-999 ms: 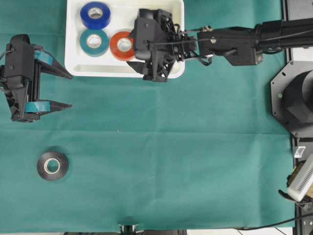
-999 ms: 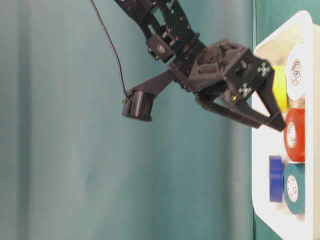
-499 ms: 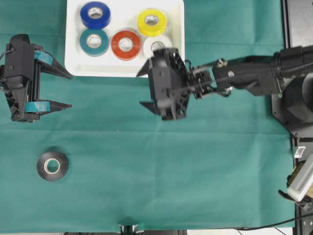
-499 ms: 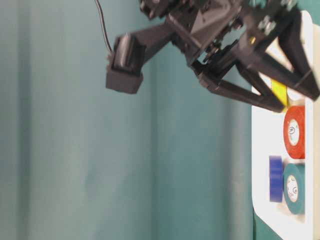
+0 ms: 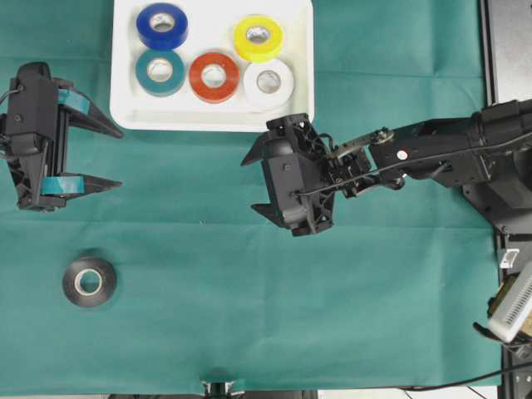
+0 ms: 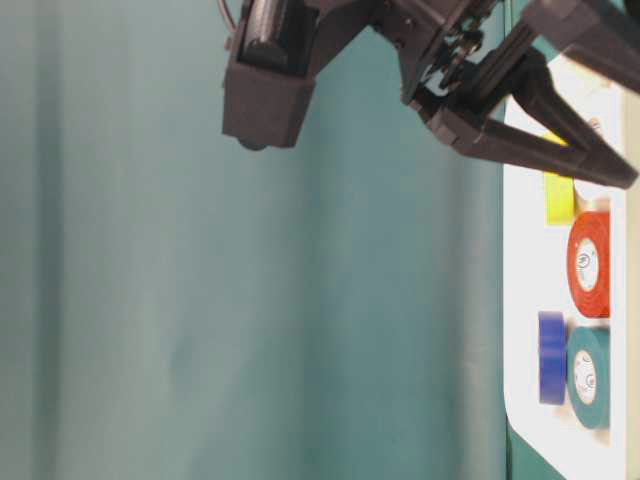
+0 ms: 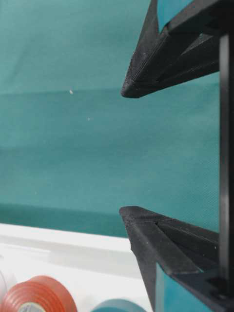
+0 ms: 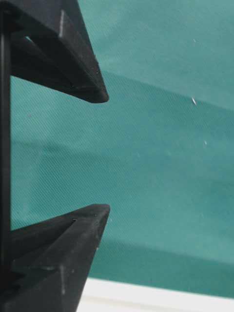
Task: Put the tape alternately from left to right into the white case.
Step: 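Release the orange-red roll and withdraw the right gripper, then lower the left gripper onto the black tape roll and grip it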
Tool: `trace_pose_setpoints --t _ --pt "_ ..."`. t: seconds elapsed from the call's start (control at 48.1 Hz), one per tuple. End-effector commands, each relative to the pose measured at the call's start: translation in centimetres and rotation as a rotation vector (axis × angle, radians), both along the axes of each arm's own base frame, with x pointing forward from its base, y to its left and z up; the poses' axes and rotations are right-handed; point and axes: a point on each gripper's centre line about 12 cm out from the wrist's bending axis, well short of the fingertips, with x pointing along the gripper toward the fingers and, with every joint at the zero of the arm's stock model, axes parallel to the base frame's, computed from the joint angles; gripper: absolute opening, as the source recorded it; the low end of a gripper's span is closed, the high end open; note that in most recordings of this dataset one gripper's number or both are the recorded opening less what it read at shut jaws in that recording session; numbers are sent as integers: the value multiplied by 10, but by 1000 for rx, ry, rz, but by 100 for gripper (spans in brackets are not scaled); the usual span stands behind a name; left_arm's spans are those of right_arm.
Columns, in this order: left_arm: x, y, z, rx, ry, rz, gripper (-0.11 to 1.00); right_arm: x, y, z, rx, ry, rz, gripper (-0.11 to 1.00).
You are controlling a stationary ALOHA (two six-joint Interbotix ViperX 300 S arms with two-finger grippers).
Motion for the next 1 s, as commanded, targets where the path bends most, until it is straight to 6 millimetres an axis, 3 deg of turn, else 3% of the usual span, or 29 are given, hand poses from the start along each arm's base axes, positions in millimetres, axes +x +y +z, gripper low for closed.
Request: trace_pose_setpoints --t 0.0,0.686,0.978 --pt "4 -4 10 -3 -34 -13 97 2 1 13 2 -37 4 58" --pt "-21 -84 -1 -37 69 -288 97 2 1 13 1 -35 5 58" --pt "-24 -94 -8 -29 95 -329 97 1 1 12 2 -34 4 58"
